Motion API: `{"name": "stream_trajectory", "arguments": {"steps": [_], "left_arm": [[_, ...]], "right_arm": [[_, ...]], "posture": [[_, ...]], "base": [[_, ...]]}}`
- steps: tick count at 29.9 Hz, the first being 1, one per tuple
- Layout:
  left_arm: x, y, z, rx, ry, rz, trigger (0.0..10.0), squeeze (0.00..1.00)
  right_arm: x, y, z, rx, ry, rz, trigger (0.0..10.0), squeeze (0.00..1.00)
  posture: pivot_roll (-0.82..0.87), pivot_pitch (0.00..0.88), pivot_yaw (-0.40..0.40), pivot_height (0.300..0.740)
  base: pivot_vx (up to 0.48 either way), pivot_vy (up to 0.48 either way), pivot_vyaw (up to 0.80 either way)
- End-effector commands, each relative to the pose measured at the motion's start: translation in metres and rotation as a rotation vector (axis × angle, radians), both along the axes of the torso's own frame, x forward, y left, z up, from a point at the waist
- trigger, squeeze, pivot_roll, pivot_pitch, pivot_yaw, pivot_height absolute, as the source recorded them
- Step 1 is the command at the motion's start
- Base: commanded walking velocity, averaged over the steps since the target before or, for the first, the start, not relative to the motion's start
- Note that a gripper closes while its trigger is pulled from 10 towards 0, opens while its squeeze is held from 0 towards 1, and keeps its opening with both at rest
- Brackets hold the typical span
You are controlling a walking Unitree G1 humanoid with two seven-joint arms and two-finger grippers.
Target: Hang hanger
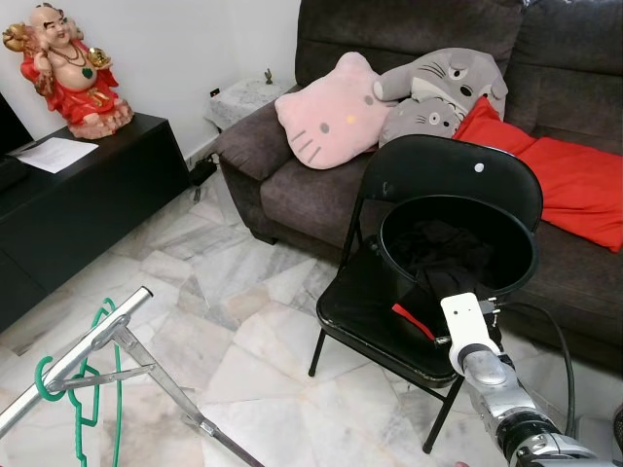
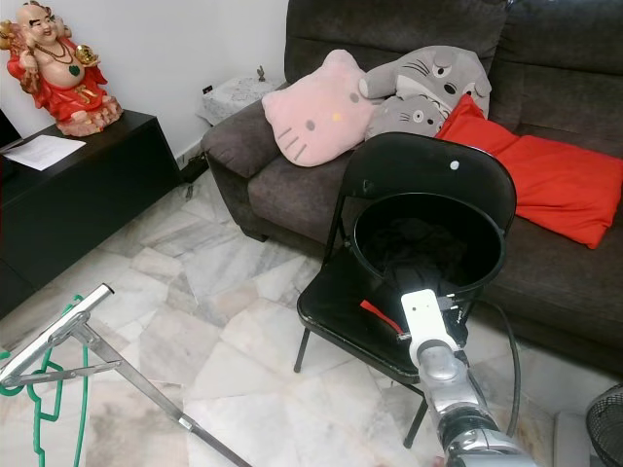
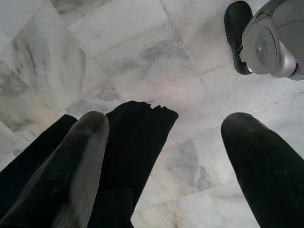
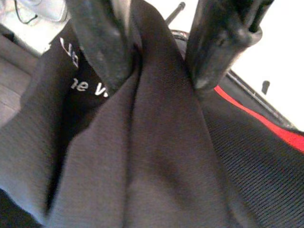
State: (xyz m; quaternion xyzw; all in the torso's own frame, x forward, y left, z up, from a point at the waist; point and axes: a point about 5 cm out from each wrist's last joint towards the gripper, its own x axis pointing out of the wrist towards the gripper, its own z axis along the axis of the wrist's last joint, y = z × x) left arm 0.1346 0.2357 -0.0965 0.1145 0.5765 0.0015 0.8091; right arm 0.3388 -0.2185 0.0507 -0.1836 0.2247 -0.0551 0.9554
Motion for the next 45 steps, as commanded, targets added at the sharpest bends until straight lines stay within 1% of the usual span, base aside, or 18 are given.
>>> {"name": "stream_trajectory", "arguments": {"steps": [1,6,13,20,21,22,23,24,25,26,27,34,35,36,37,39,40,45], "left_arm": [[-0.002,0.002,0.0,0.005,0.006,0.0,10.0,0.0],[-0.001,0.0,-0.001,-0.002,0.005,-0.001,10.0,0.0],[0.0,-0.003,-0.001,-0.008,0.001,0.0,10.0,0.0],[-0.001,-0.005,-0.001,-0.015,0.0,0.004,10.0,0.0],[-0.001,-0.006,-0.002,-0.018,0.0,0.007,10.0,0.0],[-0.001,-0.006,-0.002,-0.018,0.0,0.007,10.0,0.0],[-0.001,-0.006,-0.002,-0.019,-0.001,0.008,10.0,0.0],[-0.001,-0.006,-0.002,-0.019,-0.001,0.008,10.0,0.0],[0.0,-0.006,-0.002,-0.019,-0.001,0.008,10.0,0.0],[0.0,-0.007,-0.002,-0.02,-0.001,0.008,10.0,0.0],[0.0,-0.007,-0.002,-0.02,-0.001,0.008,10.0,0.0],[0.001,-0.009,-0.002,-0.025,-0.006,0.011,10.0,0.0],[0.002,-0.009,-0.002,-0.026,-0.008,0.014,10.0,0.0],[0.002,-0.009,-0.001,-0.027,-0.01,0.019,10.0,0.0],[0.002,-0.009,-0.001,-0.027,-0.01,0.019,10.0,0.0],[0.003,-0.009,-0.001,-0.027,-0.012,0.021,10.0,0.0],[0.003,-0.009,-0.001,-0.027,-0.012,0.021,10.0,0.0],[0.004,-0.01,-0.001,-0.029,-0.013,0.023,10.0,0.0]], "right_arm": [[-0.001,0.004,-0.002,0.017,-0.013,-0.009,0.0,0.0],[0.0,0.007,0.002,0.044,-0.08,-0.042,0.0,0.0],[0.006,0.013,0.014,0.045,-0.16,-0.022,0.0,0.0],[0.013,0.022,0.037,0.008,-0.274,-0.001,0.0,0.0],[0.016,0.019,0.051,-0.001,-0.323,-0.004,0.0,0.0],[0.016,0.019,0.051,-0.001,-0.323,-0.004,0.0,0.0],[0.02,0.015,0.064,-0.003,-0.365,-0.011,0.0,0.0],[0.02,0.015,0.064,-0.003,-0.365,-0.011,0.0,0.0],[0.022,0.012,0.072,-0.005,-0.387,-0.014,0.0,0.0],[0.028,0.008,0.089,-0.02,-0.429,-0.019,0.0,0.0],[0.028,0.008,0.089,-0.02,-0.429,-0.019,0.0,0.0],[0.05,-0.006,0.143,-0.073,-0.532,-0.024,0.0,0.0],[0.051,-0.007,0.148,-0.075,-0.544,-0.026,0.0,0.0],[0.052,-0.013,0.165,-0.077,-0.596,-0.052,0.0,0.0],[0.052,-0.013,0.165,-0.077,-0.596,-0.052,0.0,0.0],[0.052,-0.022,0.183,-0.071,-0.654,-0.091,0.0,0.0],[0.052,-0.022,0.183,-0.071,-0.654,-0.091,0.0,0.0],[0.052,-0.041,0.213,-0.131,-0.709,-0.128,0.0,0.0]], "posture": [[0.04,0.071,0.128,0.74],[0.02,0.061,0.123,0.74],[0.01,0.039,0.107,0.74],[0.0,0.023,0.099,0.74],[0.0,0.017,0.096,0.74],[0.0,0.017,0.096,0.74],[-0.01,0.013,0.097,0.74],[-0.01,0.013,0.097,0.74],[-0.01,0.013,0.097,0.74],[-0.01,0.008,0.098,0.74],[-0.01,0.008,0.098,0.74],[-0.01,0.001,0.088,0.74],[-0.01,0.004,0.087,0.74],[-0.01,0.006,0.087,0.74],[-0.01,0.006,0.087,0.74],[-0.02,0.008,0.089,0.74],[-0.02,0.008,0.089,0.74],[-0.02,0.016,0.089,0.74]], "base": [[0.0,0.0,0.0],[0.0,0.0,0.0],[0.0,0.0,0.0],[0.0,0.0,0.0],[0.0,0.0,0.0],[0.0,0.0,0.0],[0.0,0.0,0.0],[0.0,0.0,0.0],[0.0,0.0,0.0],[0.0,0.0,0.0],[0.0,0.0,0.0],[0.0,0.0,0.0],[0.0,0.0,0.0],[0.0,0.0,0.0],[0.0,0.0,0.0],[0.0,0.0,0.0],[0.0,0.0,0.0],[0.0,0.0,0.0]]}}
